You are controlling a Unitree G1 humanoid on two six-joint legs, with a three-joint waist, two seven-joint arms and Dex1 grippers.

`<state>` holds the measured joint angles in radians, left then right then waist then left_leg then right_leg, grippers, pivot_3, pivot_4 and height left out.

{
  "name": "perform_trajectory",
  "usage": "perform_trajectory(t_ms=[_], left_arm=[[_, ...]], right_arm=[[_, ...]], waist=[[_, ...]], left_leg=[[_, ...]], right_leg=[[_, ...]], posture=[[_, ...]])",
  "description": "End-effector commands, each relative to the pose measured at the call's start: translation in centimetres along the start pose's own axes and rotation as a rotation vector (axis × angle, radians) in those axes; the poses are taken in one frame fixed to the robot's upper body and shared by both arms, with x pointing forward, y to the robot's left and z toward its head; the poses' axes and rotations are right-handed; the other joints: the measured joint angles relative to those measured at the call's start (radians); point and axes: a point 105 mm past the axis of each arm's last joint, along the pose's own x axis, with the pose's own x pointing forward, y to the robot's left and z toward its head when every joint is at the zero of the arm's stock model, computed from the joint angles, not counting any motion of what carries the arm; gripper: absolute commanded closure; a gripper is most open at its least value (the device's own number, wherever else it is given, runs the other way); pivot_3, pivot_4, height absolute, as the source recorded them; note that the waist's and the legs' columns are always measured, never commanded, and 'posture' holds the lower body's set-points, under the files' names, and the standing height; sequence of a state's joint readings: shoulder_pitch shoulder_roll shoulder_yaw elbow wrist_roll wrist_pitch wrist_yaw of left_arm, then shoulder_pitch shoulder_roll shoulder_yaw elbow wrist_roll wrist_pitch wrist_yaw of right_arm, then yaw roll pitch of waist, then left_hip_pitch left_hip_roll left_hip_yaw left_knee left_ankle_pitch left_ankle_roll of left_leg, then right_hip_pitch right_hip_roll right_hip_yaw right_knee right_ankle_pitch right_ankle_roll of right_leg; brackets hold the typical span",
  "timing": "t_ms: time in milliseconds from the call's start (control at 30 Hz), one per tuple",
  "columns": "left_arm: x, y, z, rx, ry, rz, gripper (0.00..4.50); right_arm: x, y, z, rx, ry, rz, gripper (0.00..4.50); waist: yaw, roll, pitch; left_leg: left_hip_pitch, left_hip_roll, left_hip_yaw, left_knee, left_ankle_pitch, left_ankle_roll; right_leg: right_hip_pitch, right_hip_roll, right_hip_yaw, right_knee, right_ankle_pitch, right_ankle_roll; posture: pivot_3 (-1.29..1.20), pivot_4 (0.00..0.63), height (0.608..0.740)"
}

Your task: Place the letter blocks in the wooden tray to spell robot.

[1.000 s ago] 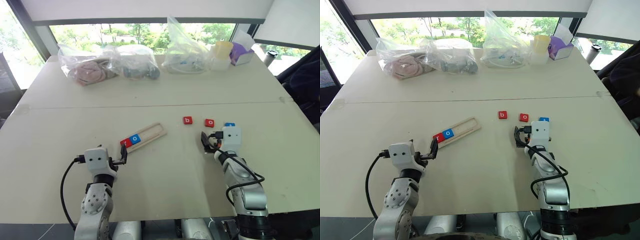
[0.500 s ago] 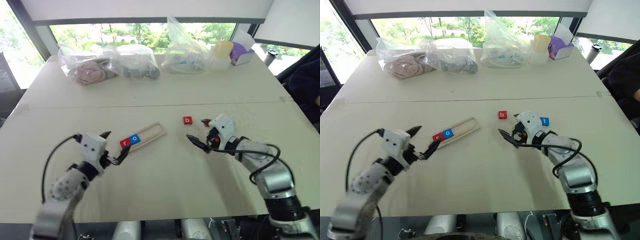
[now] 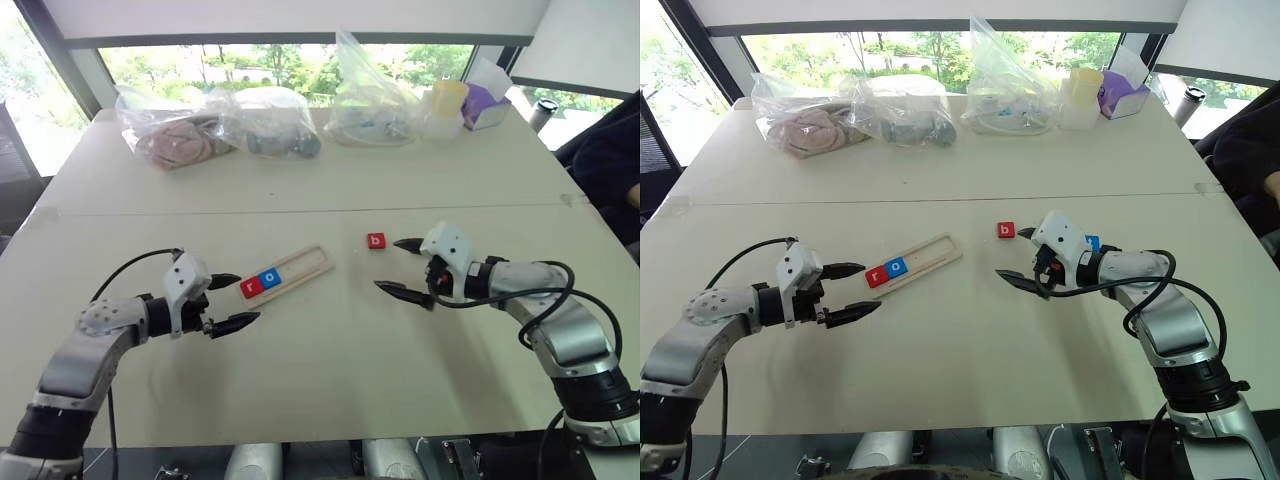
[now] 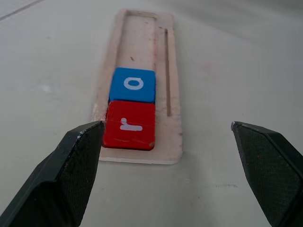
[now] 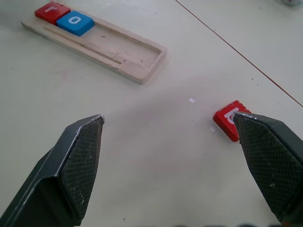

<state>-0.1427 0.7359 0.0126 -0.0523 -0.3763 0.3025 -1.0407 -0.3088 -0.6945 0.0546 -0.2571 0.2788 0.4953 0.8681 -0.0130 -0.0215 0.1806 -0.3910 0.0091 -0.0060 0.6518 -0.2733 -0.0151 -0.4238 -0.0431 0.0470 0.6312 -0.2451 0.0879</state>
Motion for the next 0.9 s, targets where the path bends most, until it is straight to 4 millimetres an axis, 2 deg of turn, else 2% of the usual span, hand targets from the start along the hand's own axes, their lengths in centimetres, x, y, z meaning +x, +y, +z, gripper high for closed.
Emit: perform_trajectory(t_ms=[33, 267, 700, 800, 833, 900], left_arm=[[0.3, 0.9, 0.3, 0.062, -0.004, -0.002, 0.00], [1.2, 1.8, -0.4, 0.108, 0.003, 0.015, 0.00], [2.1, 1.2, -3.3, 0.102, 0.085, -0.031, 0.00], [2.5, 1.0, -3.4, 0.110, 0.085, -0.051, 0.89], [2.6, 0.9, -3.4, 0.115, 0.086, -0.059, 1.33], [2.9, 0.6, -3.4, 0.127, 0.087, -0.077, 1.37]], right_arm=[[-0.3, 0.1, 1.6, -0.039, -0.048, -0.016, 0.06], [-0.1, 0.3, 2.3, -0.031, -0.070, -0.030, 0.06], [0.1, 0.1, 2.6, -0.035, -0.083, -0.048, 0.06], [0.1, 0.0, 2.7, -0.036, -0.083, -0.050, 0.00], [0.1, 0.0, 2.7, -0.037, -0.083, -0.051, 0.00], [0.0, 0.0, 2.8, -0.038, -0.083, -0.054, 0.00]], waist=[[0.000, 0.000, 0.000], [0.000, 0.000, 0.000], [0.001, 0.001, -0.001], [0.002, 0.002, -0.002], [0.003, 0.003, -0.003], [0.003, 0.003, -0.003]], left_leg=[[0.000, 0.000, 0.000, 0.000, 0.000, 0.000], [0.000, 0.000, 0.000, 0.000, 0.000, 0.000], [0.001, 0.000, 0.000, 0.001, 0.000, 0.000], [0.001, 0.000, 0.000, 0.001, 0.000, 0.000], [0.001, 0.000, 0.000, 0.001, 0.000, 0.000], [0.001, -0.001, 0.000, 0.002, 0.000, 0.000]], right_leg=[[0.000, 0.000, 0.000, 0.000, 0.000, 0.000], [-0.001, -0.001, 0.000, 0.001, 0.001, 0.002], [0.000, -0.001, 0.000, 0.001, 0.002, 0.003], [0.001, -0.001, 0.000, 0.001, 0.002, 0.003], [0.001, -0.001, 0.000, 0.001, 0.002, 0.003], [0.002, -0.001, 0.000, 0.001, 0.002, 0.003]], posture=[[0.00, 0.150, 0.740], [0.00, 0.150, 0.740], [0.00, 0.150, 0.740], [0.00, 0.150, 0.740], [0.00, 0.150, 0.740], [0.00, 0.150, 0.740]])
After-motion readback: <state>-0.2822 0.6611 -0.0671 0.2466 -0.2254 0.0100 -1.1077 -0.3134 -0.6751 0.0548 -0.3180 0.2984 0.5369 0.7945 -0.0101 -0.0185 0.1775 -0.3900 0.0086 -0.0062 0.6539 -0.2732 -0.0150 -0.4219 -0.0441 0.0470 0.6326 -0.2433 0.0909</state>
